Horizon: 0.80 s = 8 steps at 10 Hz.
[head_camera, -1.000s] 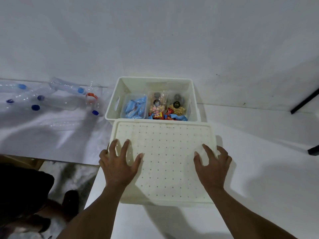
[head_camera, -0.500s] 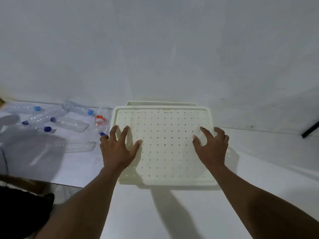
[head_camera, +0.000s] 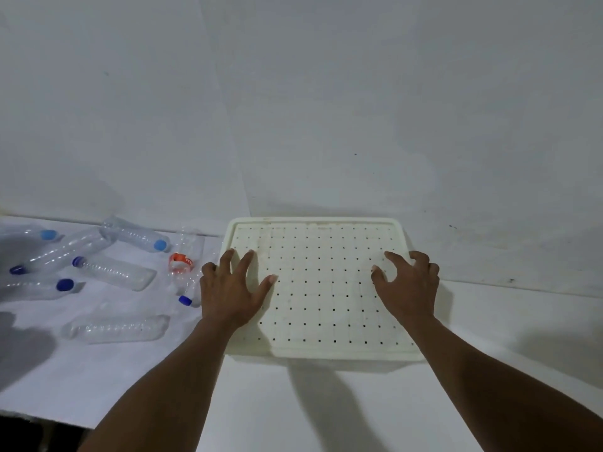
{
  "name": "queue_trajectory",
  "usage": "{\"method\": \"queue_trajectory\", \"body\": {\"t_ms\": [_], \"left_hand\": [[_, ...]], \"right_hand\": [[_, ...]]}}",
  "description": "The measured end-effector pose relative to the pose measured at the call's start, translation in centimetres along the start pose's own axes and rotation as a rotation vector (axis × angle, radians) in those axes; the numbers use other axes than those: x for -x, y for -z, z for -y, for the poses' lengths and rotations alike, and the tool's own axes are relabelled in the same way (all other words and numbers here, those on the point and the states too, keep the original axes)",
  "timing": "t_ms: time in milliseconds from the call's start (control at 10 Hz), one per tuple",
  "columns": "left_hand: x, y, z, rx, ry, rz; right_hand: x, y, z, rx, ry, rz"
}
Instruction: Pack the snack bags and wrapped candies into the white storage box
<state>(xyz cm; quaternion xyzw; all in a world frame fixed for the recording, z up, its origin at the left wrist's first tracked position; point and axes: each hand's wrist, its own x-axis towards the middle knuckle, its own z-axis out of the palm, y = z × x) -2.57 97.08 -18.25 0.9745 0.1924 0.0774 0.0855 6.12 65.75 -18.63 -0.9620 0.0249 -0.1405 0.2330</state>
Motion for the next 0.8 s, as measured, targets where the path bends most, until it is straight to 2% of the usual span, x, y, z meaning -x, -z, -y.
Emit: {"method": "queue_trajectory", "body": {"t_ms": [100, 300, 500, 700, 800], "left_hand": [[-1.6, -1.6, -0.1, -0.026, -0.025, 0.027], [-2.1, -2.5, 0.1, -0.077, -0.093, 0.008], [-1.3, -1.8, -0.8, -0.036, -0.149, 0.110], [1.5, -0.8, -2.6, 0.014, -0.180, 0.263], [2.5, -0.1, -3.5, 0.024, -0.221, 0.336]], "right_hand": [[-0.6, -1.8, -0.3, 0.061, -0.037, 0.039], [-0.3, -2.9, -0.3, 0.190, 0.000, 0.053], [1.2, -2.3, -0.1, 0.235, 0.120, 0.048], [4.3, -0.9, 0.2, 0.254, 0.195, 0.152], [5.1, 0.3, 0.3, 0.248, 0.214, 0.307]]}}
